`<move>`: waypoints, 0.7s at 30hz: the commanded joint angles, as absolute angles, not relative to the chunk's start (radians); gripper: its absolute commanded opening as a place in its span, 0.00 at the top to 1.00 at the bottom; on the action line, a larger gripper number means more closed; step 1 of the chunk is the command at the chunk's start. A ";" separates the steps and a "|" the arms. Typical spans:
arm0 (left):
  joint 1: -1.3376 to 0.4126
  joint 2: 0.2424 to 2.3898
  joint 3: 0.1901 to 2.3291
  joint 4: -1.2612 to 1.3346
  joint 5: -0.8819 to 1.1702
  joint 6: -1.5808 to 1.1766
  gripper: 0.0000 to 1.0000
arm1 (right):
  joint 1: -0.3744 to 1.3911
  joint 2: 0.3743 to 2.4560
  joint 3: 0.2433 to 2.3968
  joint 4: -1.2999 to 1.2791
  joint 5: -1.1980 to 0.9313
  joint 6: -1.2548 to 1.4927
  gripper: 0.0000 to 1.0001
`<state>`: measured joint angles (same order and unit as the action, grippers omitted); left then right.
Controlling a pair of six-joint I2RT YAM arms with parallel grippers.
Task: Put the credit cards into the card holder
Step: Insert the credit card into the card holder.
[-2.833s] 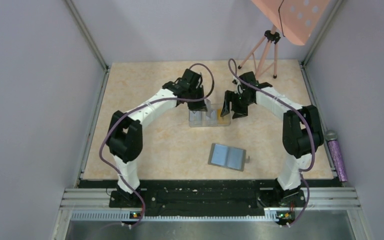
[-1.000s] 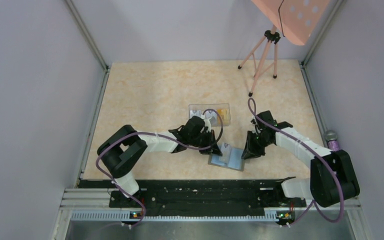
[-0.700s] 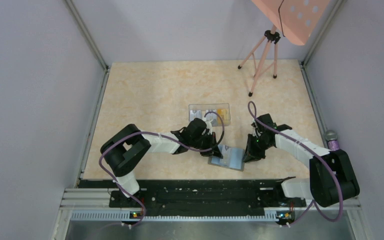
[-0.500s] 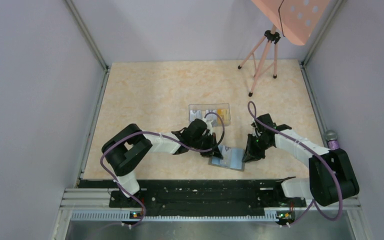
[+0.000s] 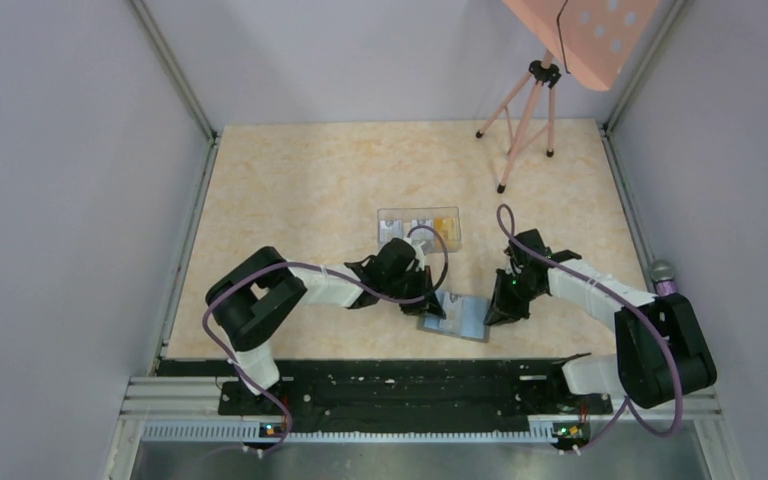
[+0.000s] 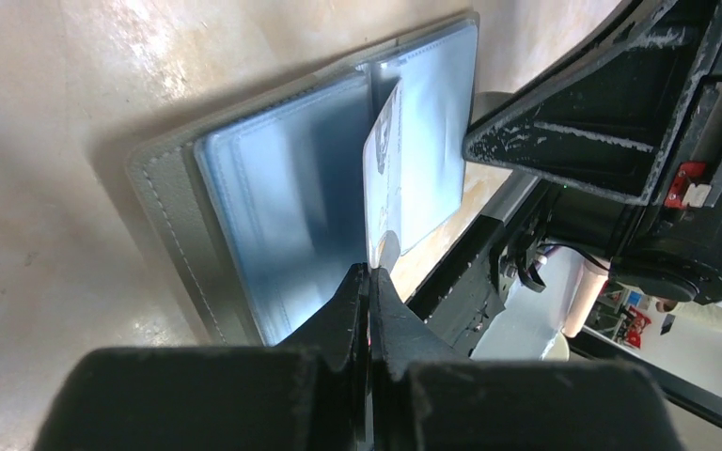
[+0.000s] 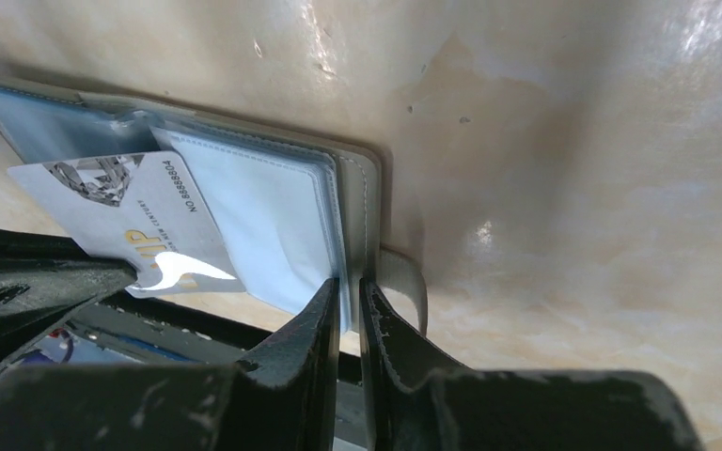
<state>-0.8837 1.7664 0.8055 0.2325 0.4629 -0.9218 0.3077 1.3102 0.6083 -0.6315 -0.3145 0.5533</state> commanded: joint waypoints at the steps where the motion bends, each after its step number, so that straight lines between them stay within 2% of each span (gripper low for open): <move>1: -0.882 1.786 0.852 0.182 0.405 -0.896 1.00 | 0.313 1.321 0.584 -0.600 -0.308 0.580 0.87; 10: -0.843 1.753 0.845 0.135 0.378 -0.882 1.00 | 0.312 1.333 0.588 -0.600 -0.297 0.579 0.87; 21: -0.877 1.814 0.858 0.214 0.462 -0.906 1.00 | 0.312 1.345 0.593 -0.595 -0.303 0.575 0.87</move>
<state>-0.8570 1.7805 0.8379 0.1970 0.4599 -0.9154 0.3073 1.3186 0.5972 -0.6189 -0.3218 0.5701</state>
